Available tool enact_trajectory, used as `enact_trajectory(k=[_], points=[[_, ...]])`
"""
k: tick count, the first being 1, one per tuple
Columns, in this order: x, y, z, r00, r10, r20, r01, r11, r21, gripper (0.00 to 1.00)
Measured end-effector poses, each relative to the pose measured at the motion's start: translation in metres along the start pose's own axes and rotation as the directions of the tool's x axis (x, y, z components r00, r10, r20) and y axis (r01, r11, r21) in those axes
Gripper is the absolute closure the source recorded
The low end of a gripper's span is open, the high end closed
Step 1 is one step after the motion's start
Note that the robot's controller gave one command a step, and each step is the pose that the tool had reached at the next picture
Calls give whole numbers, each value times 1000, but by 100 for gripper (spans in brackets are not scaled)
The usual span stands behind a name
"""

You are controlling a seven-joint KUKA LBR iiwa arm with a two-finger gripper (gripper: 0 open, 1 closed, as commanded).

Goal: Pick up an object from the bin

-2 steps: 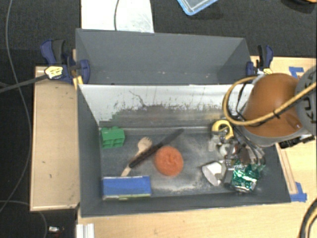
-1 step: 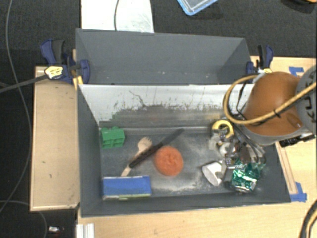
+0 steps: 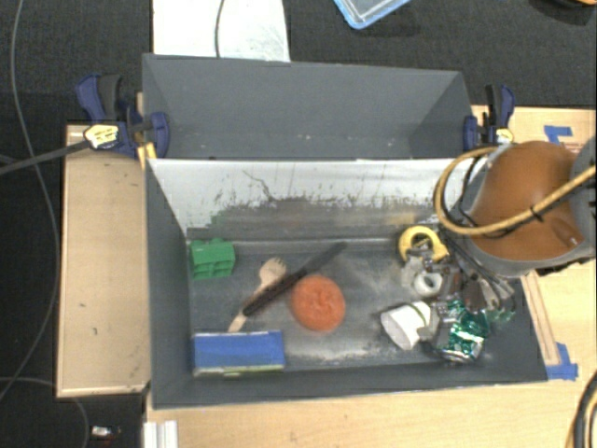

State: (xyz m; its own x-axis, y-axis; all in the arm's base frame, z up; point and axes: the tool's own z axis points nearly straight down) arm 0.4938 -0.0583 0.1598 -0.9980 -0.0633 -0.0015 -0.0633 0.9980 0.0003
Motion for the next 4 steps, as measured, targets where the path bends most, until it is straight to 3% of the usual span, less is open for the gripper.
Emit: enact_trajectory(k=[1, 2, 3, 4], points=[[2, -8, 4, 995, -98, 0, 98, 995, 0, 0], [14, -14, 42, 983, -185, 2, 185, 983, 1, 0], [15, -40, 82, 966, -259, 8, 259, 966, 2, 0], [19, -40, 81, 941, -337, 7, 337, 941, 1, 100]])
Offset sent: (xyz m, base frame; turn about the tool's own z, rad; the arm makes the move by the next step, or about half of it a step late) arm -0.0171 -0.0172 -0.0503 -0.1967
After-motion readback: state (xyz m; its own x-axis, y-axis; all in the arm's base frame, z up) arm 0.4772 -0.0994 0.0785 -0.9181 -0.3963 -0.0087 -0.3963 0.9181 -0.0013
